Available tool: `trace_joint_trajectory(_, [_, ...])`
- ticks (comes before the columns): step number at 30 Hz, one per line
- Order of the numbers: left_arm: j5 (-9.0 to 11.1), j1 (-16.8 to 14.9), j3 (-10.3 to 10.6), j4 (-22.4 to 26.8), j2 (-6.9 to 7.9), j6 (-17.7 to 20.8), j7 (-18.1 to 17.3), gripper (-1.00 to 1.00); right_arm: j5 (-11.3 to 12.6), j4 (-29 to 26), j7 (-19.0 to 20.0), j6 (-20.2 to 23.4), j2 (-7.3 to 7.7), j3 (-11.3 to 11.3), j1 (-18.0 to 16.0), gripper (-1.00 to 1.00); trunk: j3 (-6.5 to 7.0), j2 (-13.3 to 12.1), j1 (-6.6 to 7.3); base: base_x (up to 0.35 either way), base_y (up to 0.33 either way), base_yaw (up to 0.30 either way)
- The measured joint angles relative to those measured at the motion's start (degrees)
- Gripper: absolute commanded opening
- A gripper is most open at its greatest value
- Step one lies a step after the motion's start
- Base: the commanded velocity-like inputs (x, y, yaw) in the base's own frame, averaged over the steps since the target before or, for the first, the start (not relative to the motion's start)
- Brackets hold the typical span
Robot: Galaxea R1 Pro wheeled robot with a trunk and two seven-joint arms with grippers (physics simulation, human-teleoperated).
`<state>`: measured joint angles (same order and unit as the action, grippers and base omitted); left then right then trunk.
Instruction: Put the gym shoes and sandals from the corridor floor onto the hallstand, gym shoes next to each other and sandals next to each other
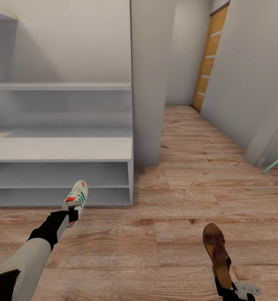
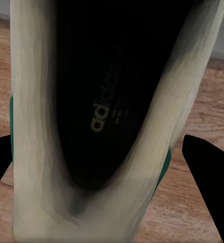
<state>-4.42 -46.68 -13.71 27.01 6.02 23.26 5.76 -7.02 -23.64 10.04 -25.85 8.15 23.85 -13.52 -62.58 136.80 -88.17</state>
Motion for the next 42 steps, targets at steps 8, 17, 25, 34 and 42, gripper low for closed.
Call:
trace_joint_trajectory(8, [0.04,-0.48,-0.07,0.06,0.16,-0.17,0.02,-1.0,0.11,-0.04,-0.05,0.0,-0.02,0.09,0.0,-1.0,0.0,0.0,0.0,0.0,0.0,0.0])
trace_joint_trajectory(17, [0.13,-0.59,-0.04,3.01,-0.15,-0.26,-0.07,-1.0,0.1,-0.03,-0.14,0.0,-0.09,0.09,0.0,-1.0,-1.44,2.79,-1.53,0.0,0.0,0.012])
trace_joint_trajectory(25, [0.2,-0.64,2.22,3.95,-0.33,-2.31,-0.09,-1.0,0.1,-0.03,-0.14,0.0,-0.1,0.1,0.01,-1.0,-3.47,6.0,-3.29,0.0,0.0,0.079])
trace_joint_trajectory(34, [0.21,-0.4,5.65,3.84,-0.29,-7.24,-0.07,-1.0,0.12,-0.04,-0.14,0.0,-0.11,0.1,0.02,-1.0,-3.77,6.02,-3.3,0.0,0.0,0.031])
trace_joint_trajectory(42, [0.23,-0.06,5.76,3.85,-0.29,-7.64,-0.06,-1.0,0.13,-0.04,-0.14,0.0,-0.09,0.11,0.0,-1.0,-3.79,6.02,-3.3,0.001,0.0,0.002])
